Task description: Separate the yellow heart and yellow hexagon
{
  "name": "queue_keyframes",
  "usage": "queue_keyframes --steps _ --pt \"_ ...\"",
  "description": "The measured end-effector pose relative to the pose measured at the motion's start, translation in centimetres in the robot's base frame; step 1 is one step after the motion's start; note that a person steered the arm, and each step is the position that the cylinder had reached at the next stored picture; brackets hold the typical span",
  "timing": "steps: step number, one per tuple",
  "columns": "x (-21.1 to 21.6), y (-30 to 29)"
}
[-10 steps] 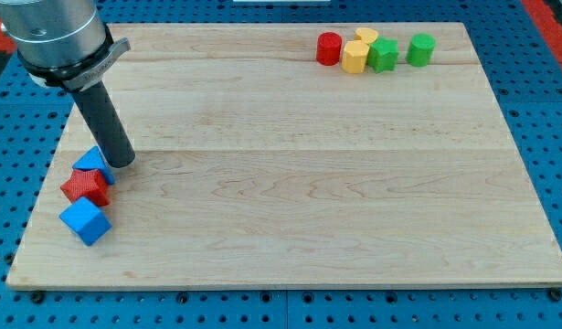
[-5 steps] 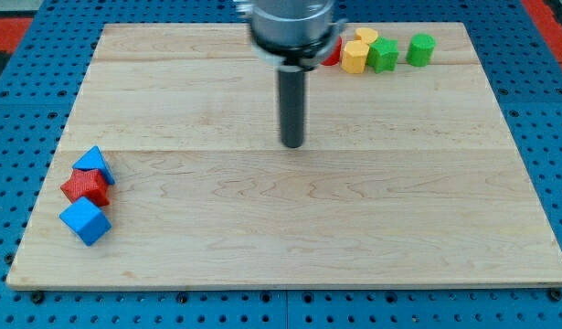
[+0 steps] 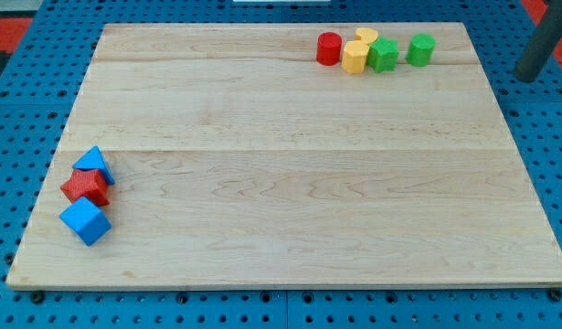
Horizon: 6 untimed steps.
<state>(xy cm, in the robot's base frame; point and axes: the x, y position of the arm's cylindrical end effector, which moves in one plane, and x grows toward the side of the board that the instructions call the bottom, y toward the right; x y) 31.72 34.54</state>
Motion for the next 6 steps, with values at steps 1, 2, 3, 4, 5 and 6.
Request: queue_keyframes --steps 1,2,3,4,5,6 --pt "-3.8 0.0" --pt "-8.6 -1.1" --pt "-9.7 -0.1" --pt "-11.8 -5.2" --pt "-11.1 -14.5" --pt "-9.2 -17.6"
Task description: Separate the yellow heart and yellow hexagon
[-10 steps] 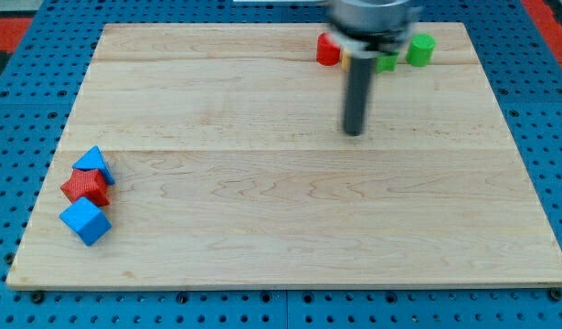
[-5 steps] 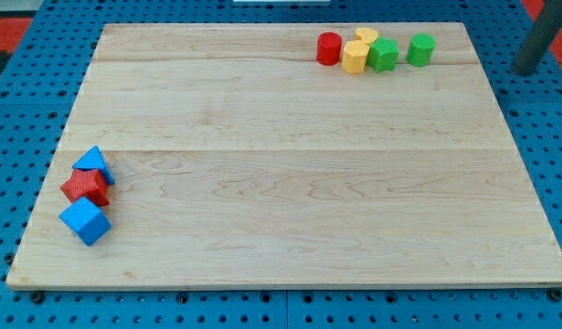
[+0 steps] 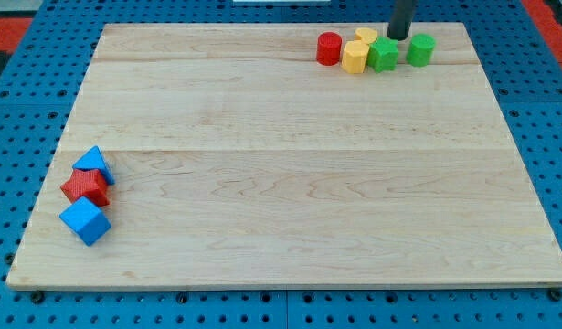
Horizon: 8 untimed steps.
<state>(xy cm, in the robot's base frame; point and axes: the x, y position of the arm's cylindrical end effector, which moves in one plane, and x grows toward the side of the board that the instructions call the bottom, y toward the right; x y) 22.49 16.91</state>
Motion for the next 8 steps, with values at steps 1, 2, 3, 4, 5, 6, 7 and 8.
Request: queue_keyframes --steps 1,2,3,4,5,6,7,8 --pt "0.0 -5.4" --pt "0.6 -9.5" --pt "1.8 -9.1" --pt "2.8 -8.7" --pt "3.9 -7.4" --pt "6.0 -9.4" --pt "4.7 -17.4" --pt "2.4 -21.2"
